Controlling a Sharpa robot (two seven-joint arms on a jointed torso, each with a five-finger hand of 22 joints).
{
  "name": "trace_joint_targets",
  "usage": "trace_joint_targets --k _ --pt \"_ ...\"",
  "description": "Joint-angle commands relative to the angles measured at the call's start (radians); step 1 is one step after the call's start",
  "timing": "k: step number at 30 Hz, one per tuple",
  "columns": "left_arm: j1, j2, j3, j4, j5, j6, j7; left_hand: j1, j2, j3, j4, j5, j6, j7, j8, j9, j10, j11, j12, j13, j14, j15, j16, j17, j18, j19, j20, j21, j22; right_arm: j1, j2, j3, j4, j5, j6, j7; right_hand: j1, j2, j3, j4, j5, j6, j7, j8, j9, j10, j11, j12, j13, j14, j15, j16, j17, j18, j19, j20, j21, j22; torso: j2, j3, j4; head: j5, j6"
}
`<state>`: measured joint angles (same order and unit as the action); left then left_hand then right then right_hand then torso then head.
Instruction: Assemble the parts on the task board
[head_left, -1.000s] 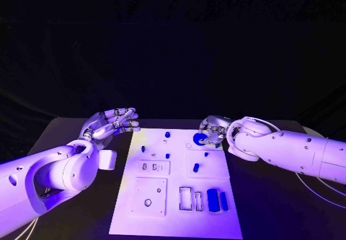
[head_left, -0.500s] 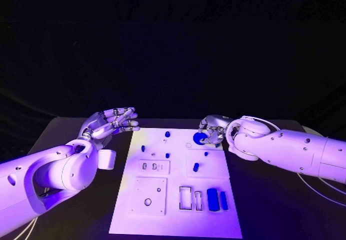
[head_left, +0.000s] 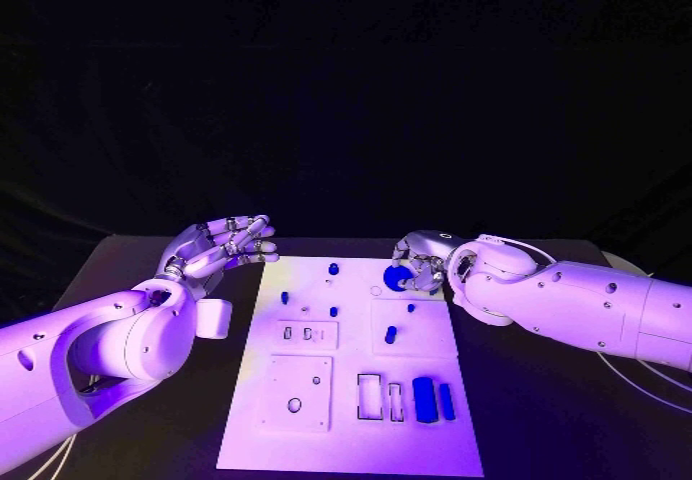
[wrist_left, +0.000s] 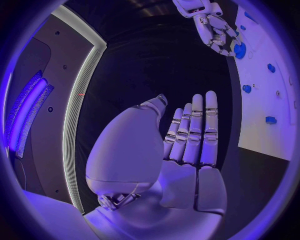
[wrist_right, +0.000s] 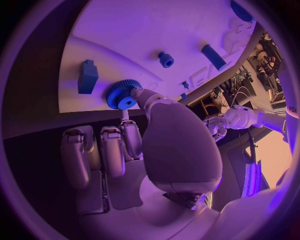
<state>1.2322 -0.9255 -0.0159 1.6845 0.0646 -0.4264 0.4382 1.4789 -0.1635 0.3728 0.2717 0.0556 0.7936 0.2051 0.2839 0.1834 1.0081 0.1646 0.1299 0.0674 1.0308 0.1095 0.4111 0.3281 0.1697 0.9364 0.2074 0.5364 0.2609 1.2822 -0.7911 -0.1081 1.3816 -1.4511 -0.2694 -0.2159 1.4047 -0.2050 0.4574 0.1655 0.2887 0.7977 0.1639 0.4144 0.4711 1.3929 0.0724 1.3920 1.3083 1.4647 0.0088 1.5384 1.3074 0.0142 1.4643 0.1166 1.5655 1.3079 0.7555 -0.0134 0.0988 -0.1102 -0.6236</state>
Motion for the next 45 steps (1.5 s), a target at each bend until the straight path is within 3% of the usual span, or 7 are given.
trace_joint_targets --k 1,9,15,19,33,37,45 --pt "0.002 0.003 0.001 0.000 -0.007 0.018 0.006 0.010 -0.001 0.008 0.000 -0.003 -0.002 0.018 -0.006 -0.001 0.003 0.003 -0.005 -0.001 -0.007 0.000 0.000 0.001 0.011 0.001 -0.002 0.005 0.001 -0.001 -0.001 0.000 0.017 -0.062 -0.082 0.011 -0.010 0.000 0.010 0.001 0.007 0.015 -0.007 0.004 0.001 0.011 0.001 0.008 0.066 0.087 -0.005 0.004 0.174 -0.014 0.106 -0.002 0.005 0.263 -0.001 -0.0003 0.0025 0.000 0.001" --pt "0.002 0.004 0.001 -0.003 -0.007 0.017 0.006 0.010 0.000 0.010 0.000 -0.003 -0.002 0.018 -0.006 -0.002 0.003 0.003 -0.006 -0.001 -0.007 0.000 0.000 0.002 0.011 0.001 -0.002 0.006 0.002 0.008 0.015 0.001 0.089 -0.166 -0.157 -0.013 -0.014 -0.001 0.021 -0.001 0.008 0.024 -0.010 0.002 -0.003 0.016 -0.002 0.012 0.070 0.088 -0.008 0.005 0.177 -0.014 0.106 -0.005 0.005 0.263 -0.002 -0.0004 0.0031 0.002 0.005" --pt "0.002 0.007 0.001 -0.003 -0.007 0.017 0.006 0.010 0.000 0.010 0.000 -0.003 -0.002 0.018 -0.006 -0.002 0.003 0.003 -0.006 -0.001 -0.007 0.000 0.000 0.002 0.011 0.001 -0.002 0.006 0.002 0.012 0.062 0.001 0.108 -0.203 -0.166 -0.023 -0.017 -0.003 0.025 -0.002 0.005 0.028 -0.011 0.000 -0.005 0.016 -0.003 0.012 0.070 0.088 -0.009 0.005 0.175 -0.014 0.106 -0.006 0.005 0.263 -0.001 -0.0015 0.0056 0.004 0.005" --pt "0.002 0.010 0.001 -0.003 -0.007 0.017 0.005 0.010 0.000 0.010 0.000 -0.003 -0.002 0.018 -0.006 -0.002 0.003 0.003 -0.006 -0.001 -0.007 0.000 0.000 0.002 0.011 0.001 -0.002 0.006 0.002 0.013 0.115 0.000 0.088 -0.212 -0.163 -0.023 -0.019 -0.003 0.027 -0.002 0.002 0.028 -0.011 -0.001 -0.006 0.017 -0.003 0.013 0.070 0.088 -0.009 0.005 0.176 -0.014 0.106 -0.006 0.005 0.263 -0.001 -0.0027 0.0067 0.007 0.004" --pt "0.002 0.014 0.001 -0.004 -0.007 0.019 0.005 0.010 0.000 0.010 0.000 -0.003 -0.002 0.018 -0.006 -0.002 0.003 0.003 -0.006 -0.001 -0.007 0.000 0.000 0.002 0.011 0.001 -0.002 0.006 0.002 -0.010 0.249 -0.010 -0.044 -0.202 -0.129 -0.004 -0.030 -0.005 0.036 -0.001 -0.010 0.031 -0.011 -0.009 -0.012 0.018 -0.003 0.014 0.072 0.088 -0.010 0.004 0.174 -0.014 0.106 -0.008 0.005 0.263 0.001 -0.0011 0.0056 0.018 -0.004" --pt "0.002 0.015 0.001 -0.005 -0.007 0.019 0.004 0.010 0.000 0.010 0.000 -0.003 -0.002 0.018 -0.006 -0.002 0.003 0.003 -0.006 -0.001 -0.007 0.000 0.000 0.002 0.011 0.001 -0.002 0.006 0.002 -0.017 0.265 -0.011 -0.064 -0.201 -0.119 -0.001 -0.030 -0.005 0.036 -0.001 -0.010 0.031 -0.011 -0.009 -0.012 0.018 -0.003 0.014 0.072 0.088 -0.010 0.004 0.174 -0.014 0.106 -0.008 0.005 0.263 0.001 -0.0001 0.0066 0.018 -0.007" --pt "0.002 0.014 0.001 -0.005 -0.007 0.019 0.004 0.010 0.000 0.010 0.000 -0.003 -0.002 0.018 -0.006 -0.002 0.003 0.003 -0.006 -0.001 -0.007 0.000 0.000 0.002 0.011 0.001 -0.002 0.006 0.002 -0.024 0.273 -0.012 -0.074 -0.200 -0.099 0.001 -0.033 -0.006 0.038 -0.001 -0.015 0.032 -0.011 -0.011 -0.014 0.018 -0.003 0.013 0.071 0.087 -0.010 0.004 0.173 -0.014 0.106 -0.008 0.005 0.263 0.000 0.0001 0.0015 0.023 -0.011"
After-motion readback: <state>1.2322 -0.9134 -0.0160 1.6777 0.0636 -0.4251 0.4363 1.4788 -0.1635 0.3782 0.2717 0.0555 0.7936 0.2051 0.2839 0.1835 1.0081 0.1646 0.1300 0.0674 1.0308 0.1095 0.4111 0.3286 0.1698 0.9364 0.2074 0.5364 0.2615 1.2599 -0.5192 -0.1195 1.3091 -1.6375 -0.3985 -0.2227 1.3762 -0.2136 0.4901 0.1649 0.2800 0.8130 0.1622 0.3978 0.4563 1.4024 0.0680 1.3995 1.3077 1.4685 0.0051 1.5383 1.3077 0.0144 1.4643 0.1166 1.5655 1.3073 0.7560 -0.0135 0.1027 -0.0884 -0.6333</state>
